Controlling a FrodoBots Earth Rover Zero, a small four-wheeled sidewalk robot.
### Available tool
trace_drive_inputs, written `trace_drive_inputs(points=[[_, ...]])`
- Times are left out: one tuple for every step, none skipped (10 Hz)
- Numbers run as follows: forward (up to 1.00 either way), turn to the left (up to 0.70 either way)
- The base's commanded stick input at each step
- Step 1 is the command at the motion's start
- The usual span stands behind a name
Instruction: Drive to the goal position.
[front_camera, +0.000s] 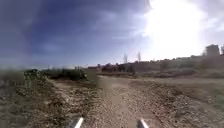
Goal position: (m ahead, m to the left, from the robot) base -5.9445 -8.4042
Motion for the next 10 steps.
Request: trace_drive_inputs(points=[[0.50, 0.00], [0.50, 0.00], [0.50, 0.00], [0.50, 0.00], [0.50, 0.00], [0.50, 0.00], [0.50, 0.00], [0.50, 0.00], [0.50, 0.00], [0.50, 0.00]])
